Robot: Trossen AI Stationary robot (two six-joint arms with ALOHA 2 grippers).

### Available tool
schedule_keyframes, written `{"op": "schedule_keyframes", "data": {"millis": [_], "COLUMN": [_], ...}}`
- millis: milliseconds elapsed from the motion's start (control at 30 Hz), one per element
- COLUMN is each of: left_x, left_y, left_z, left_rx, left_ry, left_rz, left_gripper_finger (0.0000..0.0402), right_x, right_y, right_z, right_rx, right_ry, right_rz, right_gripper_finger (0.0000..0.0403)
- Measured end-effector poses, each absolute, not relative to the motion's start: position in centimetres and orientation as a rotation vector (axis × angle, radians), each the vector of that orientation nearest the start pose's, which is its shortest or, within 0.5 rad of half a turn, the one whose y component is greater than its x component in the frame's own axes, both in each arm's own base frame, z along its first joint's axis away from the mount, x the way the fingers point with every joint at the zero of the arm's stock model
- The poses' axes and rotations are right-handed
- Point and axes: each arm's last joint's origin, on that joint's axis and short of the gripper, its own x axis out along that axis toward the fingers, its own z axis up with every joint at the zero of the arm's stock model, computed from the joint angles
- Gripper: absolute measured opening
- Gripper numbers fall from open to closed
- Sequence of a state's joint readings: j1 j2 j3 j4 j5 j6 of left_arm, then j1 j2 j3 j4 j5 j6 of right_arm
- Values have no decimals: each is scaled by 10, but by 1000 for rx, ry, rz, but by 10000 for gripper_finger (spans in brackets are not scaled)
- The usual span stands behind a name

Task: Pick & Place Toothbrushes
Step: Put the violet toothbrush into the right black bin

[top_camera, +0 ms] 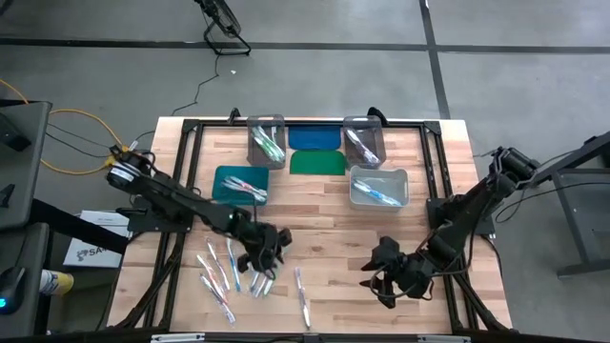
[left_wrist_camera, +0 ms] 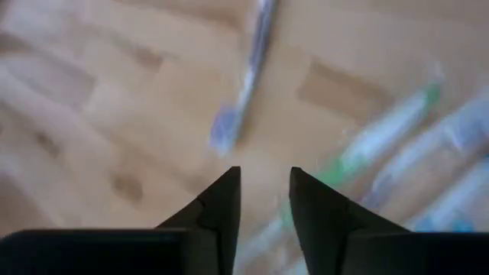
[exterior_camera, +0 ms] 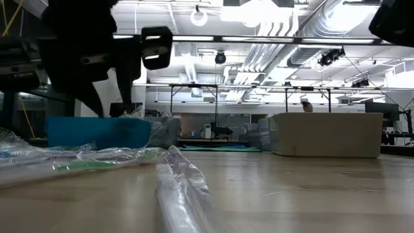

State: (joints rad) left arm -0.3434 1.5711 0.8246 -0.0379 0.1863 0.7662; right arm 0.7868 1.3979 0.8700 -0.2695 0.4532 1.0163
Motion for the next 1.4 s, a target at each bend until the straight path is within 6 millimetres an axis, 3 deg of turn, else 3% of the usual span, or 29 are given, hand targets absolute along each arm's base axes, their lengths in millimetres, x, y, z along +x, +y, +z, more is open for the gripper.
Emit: {"op": "schedule_keyframes", "data": {"millis": [300,567,900,1267,1400], "left_x": [291,299,322,346,361], "left_y": [-146,-153,-164,-147,-133], "left_z": [168,149,142,126,137], "left_rx": [805,833,865,846,867], "left_ry": [451,464,441,495,439], "left_rz": [-774,-776,-786,-730,-646], "left_gripper_finger": [7,2,0,0,0], "right_x": [207,208,208,209,209], "right_y": [191,191,191,192,192], "right_z": [224,225,226,227,227], "right_rx": [501,501,513,516,514], "right_ry": [719,695,683,681,679], "right_rz": [-58,-73,-65,-64,-65], "right_gripper_finger": [199,199,199,199,199]}}
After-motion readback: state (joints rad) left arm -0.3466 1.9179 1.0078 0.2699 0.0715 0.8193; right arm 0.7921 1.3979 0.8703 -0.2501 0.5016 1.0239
